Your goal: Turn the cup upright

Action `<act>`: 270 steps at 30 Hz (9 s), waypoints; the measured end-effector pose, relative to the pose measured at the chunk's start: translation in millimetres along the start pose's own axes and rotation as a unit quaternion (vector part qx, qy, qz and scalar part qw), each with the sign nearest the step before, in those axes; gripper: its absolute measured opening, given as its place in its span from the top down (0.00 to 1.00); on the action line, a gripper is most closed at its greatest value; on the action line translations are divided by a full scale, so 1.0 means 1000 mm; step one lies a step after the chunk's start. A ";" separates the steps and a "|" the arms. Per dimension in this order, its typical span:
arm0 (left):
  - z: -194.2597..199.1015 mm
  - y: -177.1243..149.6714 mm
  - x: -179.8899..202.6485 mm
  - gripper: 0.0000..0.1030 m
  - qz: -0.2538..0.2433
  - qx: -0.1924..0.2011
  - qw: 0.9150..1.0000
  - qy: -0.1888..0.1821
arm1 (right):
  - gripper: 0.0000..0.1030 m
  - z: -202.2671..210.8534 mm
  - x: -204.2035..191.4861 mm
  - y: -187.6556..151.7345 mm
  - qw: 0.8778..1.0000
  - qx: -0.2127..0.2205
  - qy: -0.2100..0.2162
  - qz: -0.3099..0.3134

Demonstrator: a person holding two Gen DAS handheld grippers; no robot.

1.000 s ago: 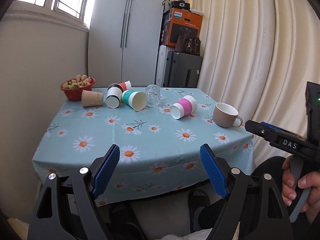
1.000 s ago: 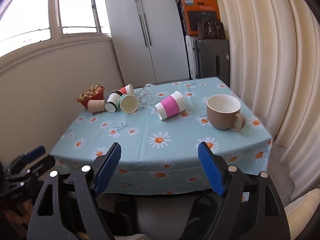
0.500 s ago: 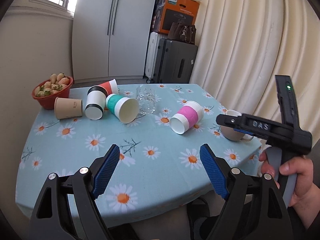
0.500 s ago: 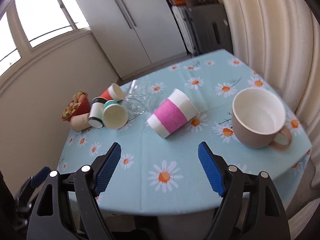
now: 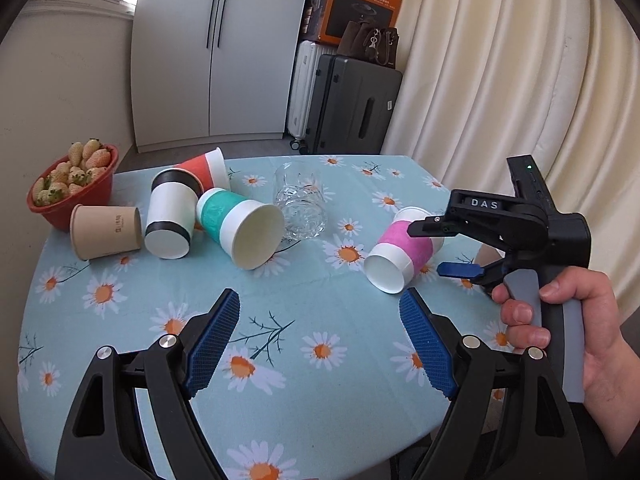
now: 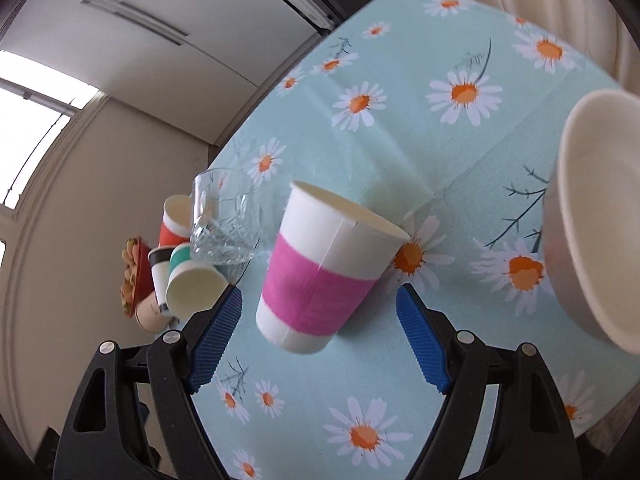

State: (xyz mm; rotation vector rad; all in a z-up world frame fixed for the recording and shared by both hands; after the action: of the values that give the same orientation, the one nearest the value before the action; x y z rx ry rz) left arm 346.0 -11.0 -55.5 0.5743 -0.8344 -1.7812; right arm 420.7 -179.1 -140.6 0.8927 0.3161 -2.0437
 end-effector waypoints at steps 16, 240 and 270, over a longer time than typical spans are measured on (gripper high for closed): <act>-0.025 -0.002 -0.009 0.22 0.011 -0.013 1.000 -0.009 | 0.35 -0.031 0.003 0.021 0.996 -0.027 0.008 -0.079; 0.216 -0.149 0.078 0.14 -0.006 0.105 0.986 0.127 | 0.29 0.226 0.064 -0.217 0.893 0.190 -0.029 0.407; 0.215 -0.154 0.072 0.14 0.008 0.096 0.988 0.121 | 0.24 0.224 0.065 -0.226 0.881 0.208 -0.053 0.422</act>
State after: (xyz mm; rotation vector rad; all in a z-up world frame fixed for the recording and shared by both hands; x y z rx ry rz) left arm 74.1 13.0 -34.4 0.8895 -0.8427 -1.5865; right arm 109.9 -199.7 -49.1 0.9403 -0.5258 -1.3262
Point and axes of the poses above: each gripper's, at about its wrist camera, not at the fingertips, and z roughly against the way its jaws point, x to its right, y to its top, the point moved 6 cm from there along -z, roughly the way its jaws point, and after that the axes turned 12 degrees about -z, right-handed, at the moved point
